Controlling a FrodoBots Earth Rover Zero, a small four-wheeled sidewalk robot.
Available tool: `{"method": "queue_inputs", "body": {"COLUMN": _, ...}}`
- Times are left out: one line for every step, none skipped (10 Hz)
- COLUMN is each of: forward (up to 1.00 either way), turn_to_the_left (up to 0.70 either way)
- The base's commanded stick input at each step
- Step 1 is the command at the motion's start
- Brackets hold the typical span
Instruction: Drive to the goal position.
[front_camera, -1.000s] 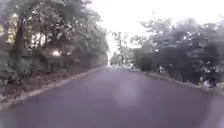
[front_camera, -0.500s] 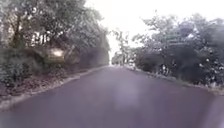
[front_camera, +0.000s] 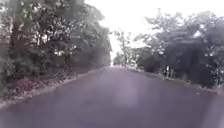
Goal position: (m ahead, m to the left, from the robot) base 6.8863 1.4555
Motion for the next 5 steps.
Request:
{"method": "queue_inputs", "body": {"forward": 1.0, "turn_to_the_left": -0.4}}
{"method": "queue_inputs", "body": {"forward": 1.0, "turn_to_the_left": -0.4}}
{"method": "queue_inputs", "body": {"forward": 1.0, "turn_to_the_left": -0.4}}
{"method": "queue_inputs", "body": {"forward": 1.0, "turn_to_the_left": -0.4}}
{"method": "queue_inputs", "body": {"forward": 1.0, "turn_to_the_left": -0.4}}
